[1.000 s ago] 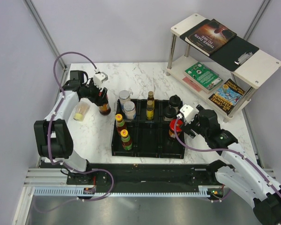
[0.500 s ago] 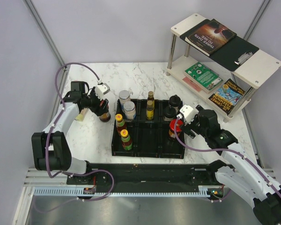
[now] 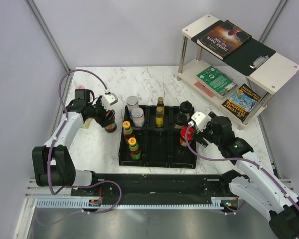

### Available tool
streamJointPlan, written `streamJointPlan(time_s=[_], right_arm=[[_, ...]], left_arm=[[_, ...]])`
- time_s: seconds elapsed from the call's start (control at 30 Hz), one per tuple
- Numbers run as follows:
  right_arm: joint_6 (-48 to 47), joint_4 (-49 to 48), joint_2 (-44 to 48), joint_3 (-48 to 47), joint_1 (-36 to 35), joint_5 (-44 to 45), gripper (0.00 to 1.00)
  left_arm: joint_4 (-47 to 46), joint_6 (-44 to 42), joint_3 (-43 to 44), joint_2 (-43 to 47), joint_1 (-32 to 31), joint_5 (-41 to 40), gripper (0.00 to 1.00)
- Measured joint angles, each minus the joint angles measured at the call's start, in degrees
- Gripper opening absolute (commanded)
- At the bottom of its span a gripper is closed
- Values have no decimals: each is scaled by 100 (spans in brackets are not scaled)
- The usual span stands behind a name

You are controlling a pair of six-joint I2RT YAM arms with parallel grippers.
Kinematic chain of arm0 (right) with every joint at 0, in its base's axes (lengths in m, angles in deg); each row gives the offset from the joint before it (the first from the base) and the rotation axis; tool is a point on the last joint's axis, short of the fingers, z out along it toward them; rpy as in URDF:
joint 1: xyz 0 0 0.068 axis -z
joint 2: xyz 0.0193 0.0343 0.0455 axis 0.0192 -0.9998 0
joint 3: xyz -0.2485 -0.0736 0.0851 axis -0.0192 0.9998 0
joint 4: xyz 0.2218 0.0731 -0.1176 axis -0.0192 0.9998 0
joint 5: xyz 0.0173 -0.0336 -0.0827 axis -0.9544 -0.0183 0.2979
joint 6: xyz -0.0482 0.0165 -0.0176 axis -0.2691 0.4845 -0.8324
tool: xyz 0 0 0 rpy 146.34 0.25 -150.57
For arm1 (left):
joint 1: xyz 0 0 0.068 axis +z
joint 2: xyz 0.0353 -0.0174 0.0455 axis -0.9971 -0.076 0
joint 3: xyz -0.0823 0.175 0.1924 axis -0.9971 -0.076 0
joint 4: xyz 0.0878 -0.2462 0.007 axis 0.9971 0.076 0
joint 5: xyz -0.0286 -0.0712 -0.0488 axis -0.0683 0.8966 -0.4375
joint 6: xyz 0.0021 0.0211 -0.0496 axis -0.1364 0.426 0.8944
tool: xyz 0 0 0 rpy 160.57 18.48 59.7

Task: Organize the condiment bottles
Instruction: Place the bottle at the center of the board, then pick up the bottle from the center of the board.

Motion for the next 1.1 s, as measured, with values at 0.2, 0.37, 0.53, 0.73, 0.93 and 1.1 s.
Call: streamJointPlan(time_s=[0.2, 0.37, 0.53, 0.73, 0.93, 1.1], right_arm=[[0, 0, 20, 0, 17, -7, 98], [0, 4, 37, 0, 37, -37, 98], [0, 7, 42, 0, 44, -79, 98], [0, 11, 48, 0, 63, -105, 98], [0, 20, 48, 0, 68, -107, 98], [0, 26, 48, 0, 74, -107, 98]], left_arm=[[341, -138, 149, -13, -2, -15, 72], [566, -256, 299, -144, 0, -28, 80], [673, -409, 546, -227, 0, -13, 89], [896, -629, 756, -358, -2, 2, 95], [1475, -894, 1283, -634, -2, -33, 98], [1937, -1130, 1648, -780, -11, -155, 99]])
